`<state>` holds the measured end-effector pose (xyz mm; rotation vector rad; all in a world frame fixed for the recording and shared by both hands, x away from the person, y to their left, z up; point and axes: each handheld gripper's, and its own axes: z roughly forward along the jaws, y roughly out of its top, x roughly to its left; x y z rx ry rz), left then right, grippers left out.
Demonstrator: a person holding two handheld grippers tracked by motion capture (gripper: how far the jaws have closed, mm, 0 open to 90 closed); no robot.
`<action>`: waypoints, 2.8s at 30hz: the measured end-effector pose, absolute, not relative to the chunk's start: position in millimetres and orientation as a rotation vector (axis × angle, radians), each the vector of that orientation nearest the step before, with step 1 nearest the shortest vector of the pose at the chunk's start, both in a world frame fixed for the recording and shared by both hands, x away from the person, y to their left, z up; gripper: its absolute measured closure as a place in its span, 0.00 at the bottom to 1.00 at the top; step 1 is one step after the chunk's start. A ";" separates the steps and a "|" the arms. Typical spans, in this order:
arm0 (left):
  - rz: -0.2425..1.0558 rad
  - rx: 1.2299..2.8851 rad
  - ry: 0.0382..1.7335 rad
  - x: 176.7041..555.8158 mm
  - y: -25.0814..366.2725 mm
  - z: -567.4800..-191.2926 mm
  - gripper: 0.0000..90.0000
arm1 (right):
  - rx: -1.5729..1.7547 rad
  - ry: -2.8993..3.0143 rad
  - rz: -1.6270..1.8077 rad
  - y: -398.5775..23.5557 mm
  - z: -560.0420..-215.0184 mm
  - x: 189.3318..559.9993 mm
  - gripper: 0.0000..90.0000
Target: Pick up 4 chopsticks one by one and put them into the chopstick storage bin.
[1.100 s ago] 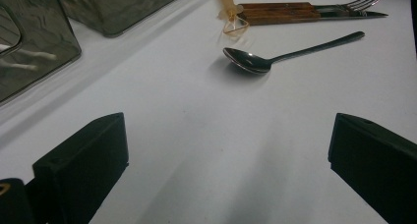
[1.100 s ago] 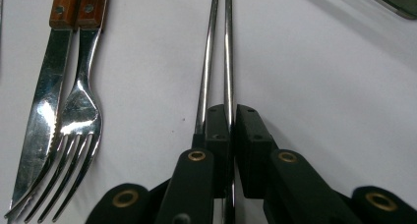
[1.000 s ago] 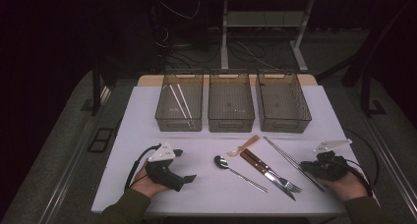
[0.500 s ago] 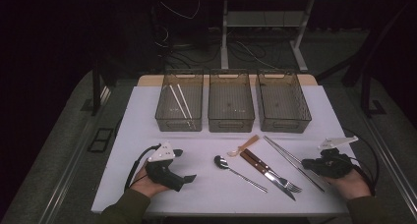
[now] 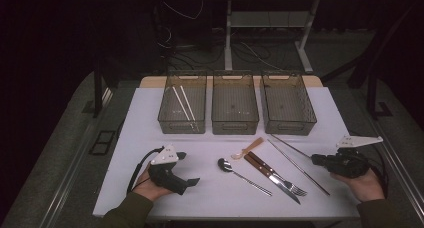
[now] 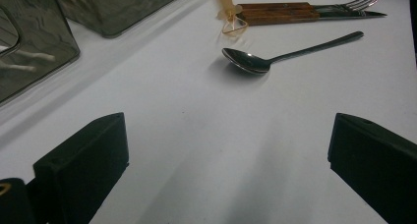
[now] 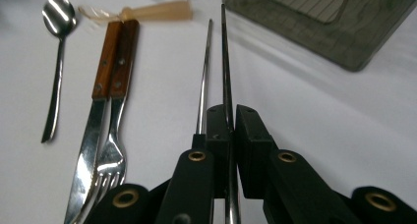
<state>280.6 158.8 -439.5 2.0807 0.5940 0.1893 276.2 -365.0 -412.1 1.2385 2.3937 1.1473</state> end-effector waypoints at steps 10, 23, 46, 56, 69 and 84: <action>0.186 2.083 0.596 280.7 158.7 -439.6 0.01 | 1.184 2.396 1.255 -364.7 -406.5 275.8 0.95; 0.176 2.088 0.597 280.9 158.2 -440.6 0.00 | 1.095 2.436 1.302 -349.6 -399.4 278.0 0.95; 0.174 2.103 0.632 281.7 157.4 -443.4 0.00 | 1.010 2.459 1.363 -320.0 -388.6 292.0 0.95; 0.196 2.088 0.635 280.5 155.9 -443.2 0.01 | 0.992 2.466 1.377 -304.8 -381.8 300.0 0.95; 0.209 2.081 0.658 280.2 155.1 -443.3 0.01 | 0.947 2.471 1.382 -276.0 -374.4 315.2 0.95; 0.221 2.075 0.653 280.7 156.3 -442.4 0.02 | 0.920 2.464 1.422 -248.9 -367.9 337.8 0.95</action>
